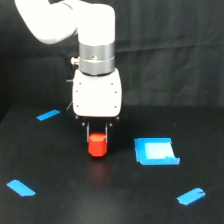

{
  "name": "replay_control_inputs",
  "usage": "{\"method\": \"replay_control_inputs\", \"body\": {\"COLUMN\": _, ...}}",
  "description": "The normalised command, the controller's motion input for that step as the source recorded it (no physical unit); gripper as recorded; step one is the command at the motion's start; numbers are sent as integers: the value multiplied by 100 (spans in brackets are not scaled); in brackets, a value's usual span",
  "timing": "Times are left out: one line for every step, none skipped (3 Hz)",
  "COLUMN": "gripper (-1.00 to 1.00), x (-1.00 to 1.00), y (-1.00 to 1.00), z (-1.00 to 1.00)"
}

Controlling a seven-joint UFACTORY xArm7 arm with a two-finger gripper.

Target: Pick up the red object from the table

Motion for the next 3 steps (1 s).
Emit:
{"method": "replay_control_inputs", "body": {"gripper": -92, "x": 9, "y": -2, "z": 68}}
{"method": "replay_control_inputs", "body": {"gripper": -91, "x": 12, "y": 1, "z": 89}}
{"method": "replay_control_inputs", "body": {"gripper": -93, "x": 11, "y": 3, "z": 98}}
